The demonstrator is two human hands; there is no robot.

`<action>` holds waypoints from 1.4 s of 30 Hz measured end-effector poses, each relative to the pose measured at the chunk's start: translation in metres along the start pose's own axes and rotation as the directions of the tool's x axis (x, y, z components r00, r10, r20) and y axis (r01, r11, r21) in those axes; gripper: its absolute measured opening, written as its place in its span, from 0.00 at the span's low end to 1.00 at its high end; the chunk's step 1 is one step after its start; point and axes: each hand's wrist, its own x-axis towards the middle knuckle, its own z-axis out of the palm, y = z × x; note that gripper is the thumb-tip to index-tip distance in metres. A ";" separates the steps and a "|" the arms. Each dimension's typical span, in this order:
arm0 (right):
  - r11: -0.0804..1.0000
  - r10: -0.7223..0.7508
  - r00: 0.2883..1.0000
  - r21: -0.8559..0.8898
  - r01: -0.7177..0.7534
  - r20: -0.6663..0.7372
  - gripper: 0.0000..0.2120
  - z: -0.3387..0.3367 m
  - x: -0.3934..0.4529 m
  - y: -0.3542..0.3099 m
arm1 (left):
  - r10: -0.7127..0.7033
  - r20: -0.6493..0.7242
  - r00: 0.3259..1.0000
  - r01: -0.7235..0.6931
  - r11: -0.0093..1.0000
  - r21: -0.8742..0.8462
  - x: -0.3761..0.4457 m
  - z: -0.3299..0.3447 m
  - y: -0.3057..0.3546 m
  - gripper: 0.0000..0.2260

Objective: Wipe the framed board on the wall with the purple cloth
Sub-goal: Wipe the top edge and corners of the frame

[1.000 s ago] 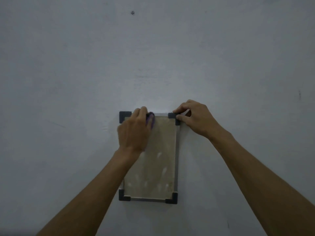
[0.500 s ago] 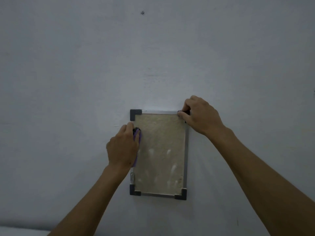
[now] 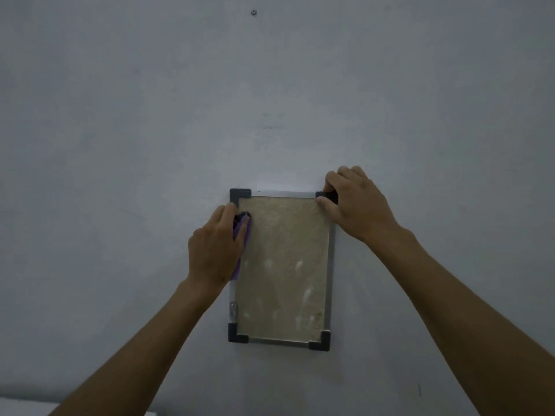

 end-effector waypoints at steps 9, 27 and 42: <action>1.000 0.007 1.000 0.002 -0.007 -0.005 0.10 0.002 0.000 -0.002 | 0.139 0.106 0.985 -0.143 0.989 0.031 -0.003 -0.013 -0.016 0.09; 0.999 0.022 1.000 0.036 -0.021 -0.010 0.09 0.003 -0.005 -0.006 | 0.060 0.124 0.990 -0.054 0.997 -0.051 -0.031 -0.001 -0.007 0.09; 0.998 0.041 0.999 0.039 -0.040 -0.033 0.07 0.008 -0.006 -0.008 | 0.230 0.304 0.924 -0.256 0.966 0.046 -0.020 -0.022 -0.015 0.10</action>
